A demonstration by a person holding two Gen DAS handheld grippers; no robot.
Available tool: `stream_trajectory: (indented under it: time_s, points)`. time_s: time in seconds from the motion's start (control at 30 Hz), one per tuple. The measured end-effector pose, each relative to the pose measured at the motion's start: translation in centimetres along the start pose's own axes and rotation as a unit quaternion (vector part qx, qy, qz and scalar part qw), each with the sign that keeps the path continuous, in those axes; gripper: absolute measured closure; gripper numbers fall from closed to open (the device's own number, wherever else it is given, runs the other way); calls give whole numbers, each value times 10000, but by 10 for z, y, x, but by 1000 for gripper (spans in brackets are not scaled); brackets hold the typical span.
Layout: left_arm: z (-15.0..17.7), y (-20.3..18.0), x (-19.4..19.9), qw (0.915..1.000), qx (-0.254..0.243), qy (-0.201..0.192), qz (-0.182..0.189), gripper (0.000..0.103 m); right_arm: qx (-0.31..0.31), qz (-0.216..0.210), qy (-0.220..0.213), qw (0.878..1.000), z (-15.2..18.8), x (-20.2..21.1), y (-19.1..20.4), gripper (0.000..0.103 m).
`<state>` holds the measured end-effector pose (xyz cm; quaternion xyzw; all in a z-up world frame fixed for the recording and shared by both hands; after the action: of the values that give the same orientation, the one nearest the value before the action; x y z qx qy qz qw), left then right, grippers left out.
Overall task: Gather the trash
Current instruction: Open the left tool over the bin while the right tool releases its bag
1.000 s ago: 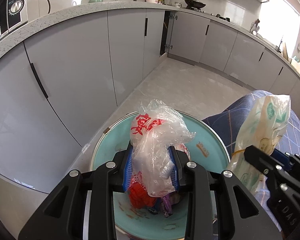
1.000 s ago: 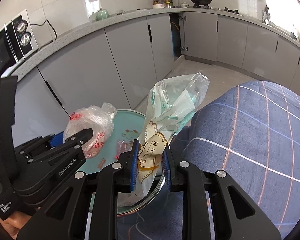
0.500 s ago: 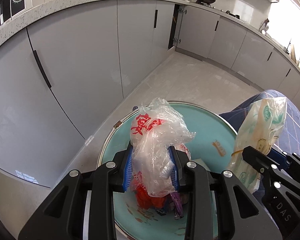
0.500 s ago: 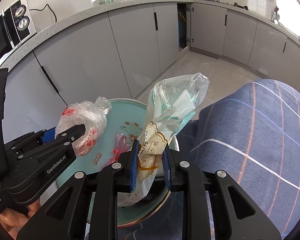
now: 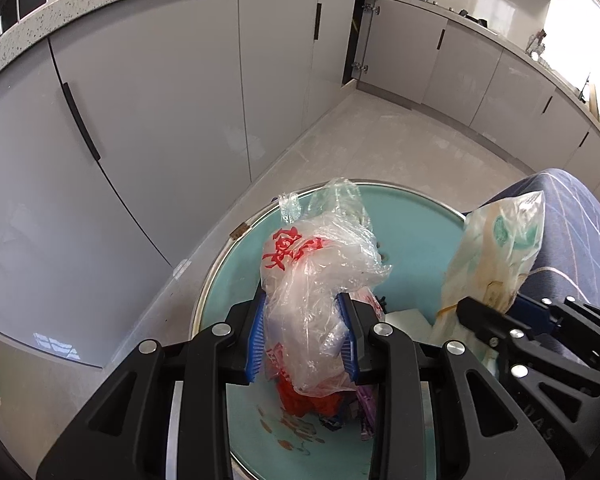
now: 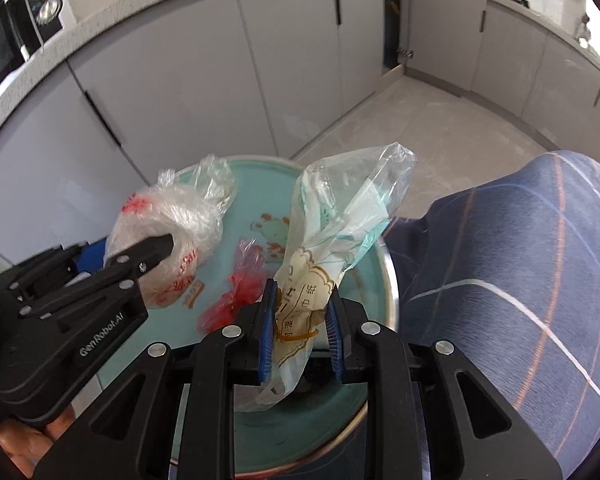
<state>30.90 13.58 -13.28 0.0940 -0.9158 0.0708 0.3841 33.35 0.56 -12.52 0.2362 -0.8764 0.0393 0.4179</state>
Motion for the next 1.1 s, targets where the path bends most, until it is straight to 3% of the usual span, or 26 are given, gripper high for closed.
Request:
stream_trajectory:
  time_s: [0.1, 0.23, 0.47, 0.7, 0.8, 0.93, 1.1]
  points:
    - [6, 2, 0, 10000, -6, 41, -35, 72, 127, -16, 103, 9999, 1, -10, 4, 76]
    - [9, 2, -4, 9999, 6, 89, -52, 72, 113, -70, -2, 9999, 3, -9, 2, 56]
    - [8, -4, -5, 9999, 2, 124, -15, 72, -295, -4, -603, 9977, 1, 30, -21, 53]
    - [19, -21, -14, 9996, -160, 250, -19, 67, -734, 253, -845, 9934, 7, 55, -36, 53]
    - [27, -22, -17, 9992, -216, 332, -107, 58, -898, 296, -930, 9912, 10, 64, -41, 53]
    - [29, -22, -12, 9989, -241, 296, -256, 34, -1056, 294, -1039, 9885, 15, 77, -42, 53]
    - [29, -24, 3, 9987, -305, 155, -383, 19, -1239, 330, -1210, 9843, 21, 96, -43, 51]
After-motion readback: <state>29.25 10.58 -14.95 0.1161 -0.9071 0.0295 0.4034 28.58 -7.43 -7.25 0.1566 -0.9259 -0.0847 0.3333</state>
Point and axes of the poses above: each gripper's, at about its wrist camera, not at the fingertips, and x roughly against the way its jaws point, y to its left, z to its underside, the point moved 1 cm from there along -x, roughly the way its jaws point, and after that the axes turned 9 degrees about -y, right-handed, at the moved point
